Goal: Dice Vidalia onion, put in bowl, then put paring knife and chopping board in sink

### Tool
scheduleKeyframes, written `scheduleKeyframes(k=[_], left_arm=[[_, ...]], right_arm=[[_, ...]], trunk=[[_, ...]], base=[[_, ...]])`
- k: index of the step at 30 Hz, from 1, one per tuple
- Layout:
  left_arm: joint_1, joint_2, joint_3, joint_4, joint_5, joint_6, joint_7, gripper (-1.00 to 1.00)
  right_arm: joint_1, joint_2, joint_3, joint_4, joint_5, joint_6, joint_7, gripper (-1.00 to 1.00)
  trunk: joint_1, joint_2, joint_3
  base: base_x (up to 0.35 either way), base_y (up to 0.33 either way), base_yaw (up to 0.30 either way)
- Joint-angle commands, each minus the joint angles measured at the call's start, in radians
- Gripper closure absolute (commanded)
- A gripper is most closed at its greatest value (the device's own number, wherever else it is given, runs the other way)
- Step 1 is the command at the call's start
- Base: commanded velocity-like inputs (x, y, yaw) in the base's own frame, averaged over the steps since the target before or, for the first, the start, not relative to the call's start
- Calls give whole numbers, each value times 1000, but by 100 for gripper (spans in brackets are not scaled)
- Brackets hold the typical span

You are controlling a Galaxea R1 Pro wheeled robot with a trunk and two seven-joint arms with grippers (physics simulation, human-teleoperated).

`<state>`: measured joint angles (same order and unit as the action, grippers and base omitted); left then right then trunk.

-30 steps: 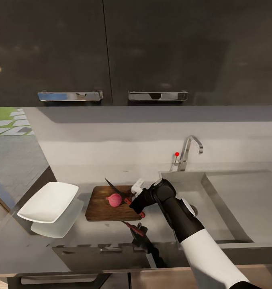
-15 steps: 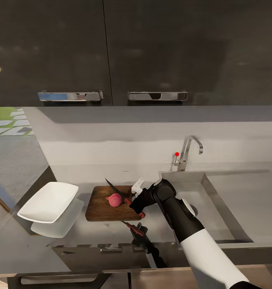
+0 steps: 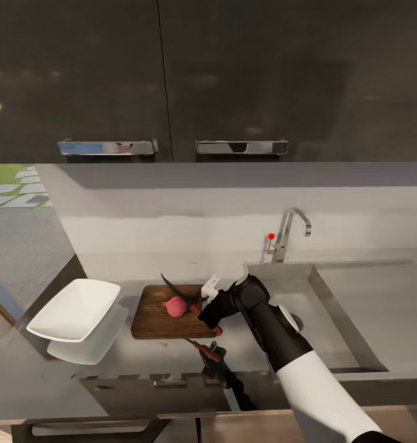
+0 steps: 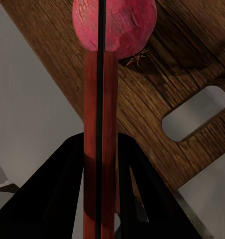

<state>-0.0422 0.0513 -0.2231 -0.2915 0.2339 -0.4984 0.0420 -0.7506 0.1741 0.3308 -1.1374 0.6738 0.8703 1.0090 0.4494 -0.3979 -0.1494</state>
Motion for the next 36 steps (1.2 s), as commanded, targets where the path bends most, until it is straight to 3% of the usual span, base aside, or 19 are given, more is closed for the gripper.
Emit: scheduleKeyframes(k=[1,36], left_arm=[[-1,1,-8,0,6,-3,4,-100],[-1,1,-8,0,7,-3,5,-100]], right_arm=[[-1,0,0,1,9,4,10,100],[-1,0,-1,22,8,4,11,100]], trunk=[[1,-2,-2],[1,-2,-2]], base=[[0,0,0],[0,0,0]])
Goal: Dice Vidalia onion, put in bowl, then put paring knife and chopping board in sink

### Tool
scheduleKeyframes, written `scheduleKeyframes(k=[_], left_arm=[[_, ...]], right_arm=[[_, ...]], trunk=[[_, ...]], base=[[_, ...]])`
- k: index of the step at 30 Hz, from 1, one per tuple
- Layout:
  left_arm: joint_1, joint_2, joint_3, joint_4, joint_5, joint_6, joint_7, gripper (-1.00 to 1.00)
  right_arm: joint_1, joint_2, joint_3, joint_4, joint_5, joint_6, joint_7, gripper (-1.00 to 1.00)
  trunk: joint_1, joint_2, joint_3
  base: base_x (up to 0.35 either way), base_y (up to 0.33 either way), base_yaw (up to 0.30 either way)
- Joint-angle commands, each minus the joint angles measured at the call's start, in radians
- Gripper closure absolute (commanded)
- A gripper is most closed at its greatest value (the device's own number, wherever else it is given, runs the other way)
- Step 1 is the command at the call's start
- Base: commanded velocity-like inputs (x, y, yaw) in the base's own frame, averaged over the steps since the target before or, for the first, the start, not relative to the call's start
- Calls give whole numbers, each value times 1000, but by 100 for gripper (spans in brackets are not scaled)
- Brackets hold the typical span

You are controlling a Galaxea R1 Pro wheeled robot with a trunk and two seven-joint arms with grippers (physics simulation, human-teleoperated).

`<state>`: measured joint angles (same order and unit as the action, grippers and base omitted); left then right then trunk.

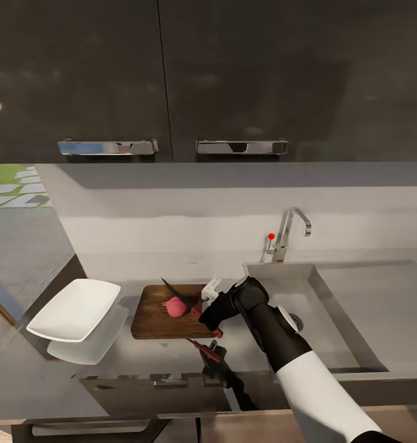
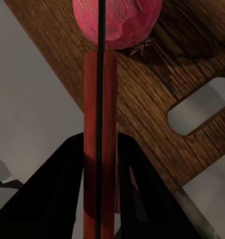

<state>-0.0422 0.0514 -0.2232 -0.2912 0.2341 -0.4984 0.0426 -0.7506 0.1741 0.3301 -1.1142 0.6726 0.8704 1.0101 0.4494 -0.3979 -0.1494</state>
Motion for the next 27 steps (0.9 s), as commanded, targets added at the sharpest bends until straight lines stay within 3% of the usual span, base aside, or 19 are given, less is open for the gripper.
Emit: scheduleKeyframes(k=[1,27], left_arm=[[-1,1,-8,0,7,-3,4,-100],[-1,1,-8,4,7,-3,4,-100]], right_arm=[[-1,0,0,-1,9,4,10,100],[-1,0,0,-1,10,4,10,100]], trunk=[[1,-2,-2],[1,-2,-2]], base=[[0,0,0],[0,0,0]])
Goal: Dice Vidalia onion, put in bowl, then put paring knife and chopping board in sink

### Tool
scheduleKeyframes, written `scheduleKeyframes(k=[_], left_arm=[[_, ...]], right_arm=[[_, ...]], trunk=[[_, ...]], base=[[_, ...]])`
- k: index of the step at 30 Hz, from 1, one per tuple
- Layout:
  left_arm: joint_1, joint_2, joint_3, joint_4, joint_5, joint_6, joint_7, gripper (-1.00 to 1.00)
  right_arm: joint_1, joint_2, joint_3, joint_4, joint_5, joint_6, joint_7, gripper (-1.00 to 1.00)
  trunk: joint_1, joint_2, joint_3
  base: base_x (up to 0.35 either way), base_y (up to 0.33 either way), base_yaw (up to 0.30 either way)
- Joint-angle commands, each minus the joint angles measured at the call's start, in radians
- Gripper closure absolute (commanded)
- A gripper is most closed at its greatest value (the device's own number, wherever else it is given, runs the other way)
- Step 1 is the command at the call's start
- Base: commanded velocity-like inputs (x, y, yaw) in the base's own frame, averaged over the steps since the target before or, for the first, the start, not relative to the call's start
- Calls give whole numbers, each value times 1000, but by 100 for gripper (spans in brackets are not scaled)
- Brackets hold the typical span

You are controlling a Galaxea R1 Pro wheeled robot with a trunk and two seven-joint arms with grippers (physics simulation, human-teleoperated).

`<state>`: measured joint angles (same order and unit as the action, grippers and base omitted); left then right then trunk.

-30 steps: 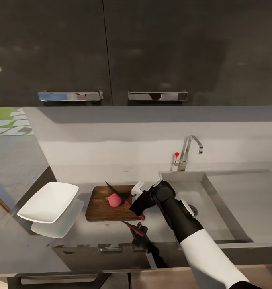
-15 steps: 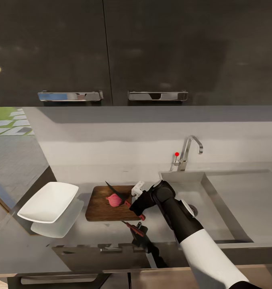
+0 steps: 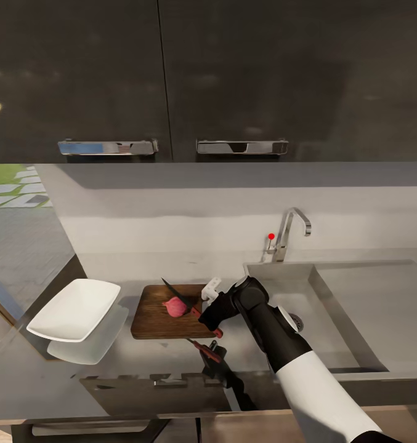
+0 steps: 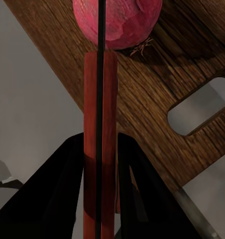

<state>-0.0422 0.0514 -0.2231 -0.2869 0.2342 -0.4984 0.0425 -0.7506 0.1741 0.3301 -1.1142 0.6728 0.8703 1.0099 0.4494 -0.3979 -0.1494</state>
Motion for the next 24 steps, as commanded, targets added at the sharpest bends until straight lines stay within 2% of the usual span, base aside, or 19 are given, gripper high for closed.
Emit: scheduleKeyframes(k=[1,24], left_arm=[[-1,1,-8,0,7,-3,4,-100],[-1,1,-8,0,7,-3,4,-100]], right_arm=[[-1,0,0,-1,9,4,10,100],[-1,0,0,26,10,6,5,100]], trunk=[[1,-2,-2],[1,-2,-2]], base=[[0,0,0],[0,0,0]])
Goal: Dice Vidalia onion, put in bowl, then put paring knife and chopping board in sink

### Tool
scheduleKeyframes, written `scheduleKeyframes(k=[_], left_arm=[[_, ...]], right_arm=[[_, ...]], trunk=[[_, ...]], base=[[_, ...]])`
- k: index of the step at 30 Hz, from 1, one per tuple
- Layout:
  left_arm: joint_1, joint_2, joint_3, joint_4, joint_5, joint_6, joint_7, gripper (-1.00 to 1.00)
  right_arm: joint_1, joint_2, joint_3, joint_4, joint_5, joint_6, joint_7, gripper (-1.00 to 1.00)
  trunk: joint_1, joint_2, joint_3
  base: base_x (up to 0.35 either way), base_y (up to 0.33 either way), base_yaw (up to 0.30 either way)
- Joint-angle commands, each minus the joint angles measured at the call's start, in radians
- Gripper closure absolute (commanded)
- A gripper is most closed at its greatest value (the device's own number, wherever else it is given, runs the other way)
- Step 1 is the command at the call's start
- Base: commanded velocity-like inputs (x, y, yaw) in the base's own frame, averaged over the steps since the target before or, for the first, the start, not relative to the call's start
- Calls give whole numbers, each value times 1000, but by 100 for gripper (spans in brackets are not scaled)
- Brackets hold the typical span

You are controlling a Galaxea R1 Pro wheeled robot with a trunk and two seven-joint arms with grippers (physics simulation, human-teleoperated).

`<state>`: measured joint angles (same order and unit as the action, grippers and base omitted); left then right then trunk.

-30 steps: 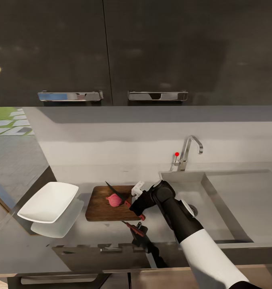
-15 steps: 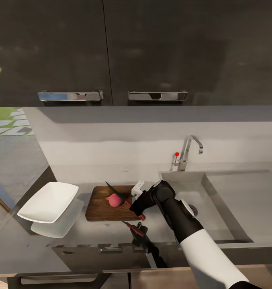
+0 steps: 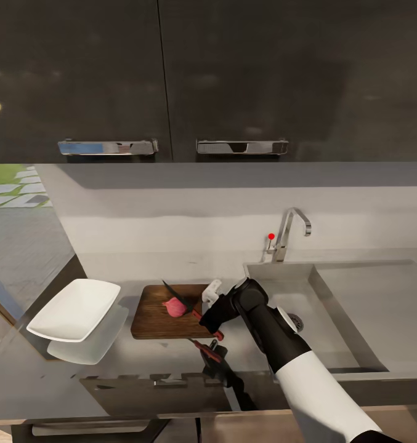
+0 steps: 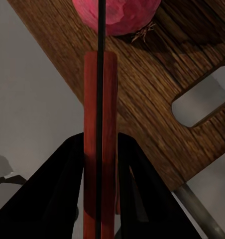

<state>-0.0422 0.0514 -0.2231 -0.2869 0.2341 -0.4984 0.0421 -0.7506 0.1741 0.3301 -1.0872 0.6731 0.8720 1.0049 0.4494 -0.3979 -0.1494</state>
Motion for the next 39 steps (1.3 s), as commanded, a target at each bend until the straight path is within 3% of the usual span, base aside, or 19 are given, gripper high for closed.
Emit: scheduleKeyframes(k=[1,39], left_arm=[[-1,1,-8,0,7,-3,5,-100],[-1,1,-8,0,7,-3,4,-100]], right_arm=[[-1,0,0,-1,9,4,10,100],[-1,0,0,0,9,2,12,100]], trunk=[[1,-2,-2],[1,-2,-2]], base=[[0,0,0],[0,0,0]])
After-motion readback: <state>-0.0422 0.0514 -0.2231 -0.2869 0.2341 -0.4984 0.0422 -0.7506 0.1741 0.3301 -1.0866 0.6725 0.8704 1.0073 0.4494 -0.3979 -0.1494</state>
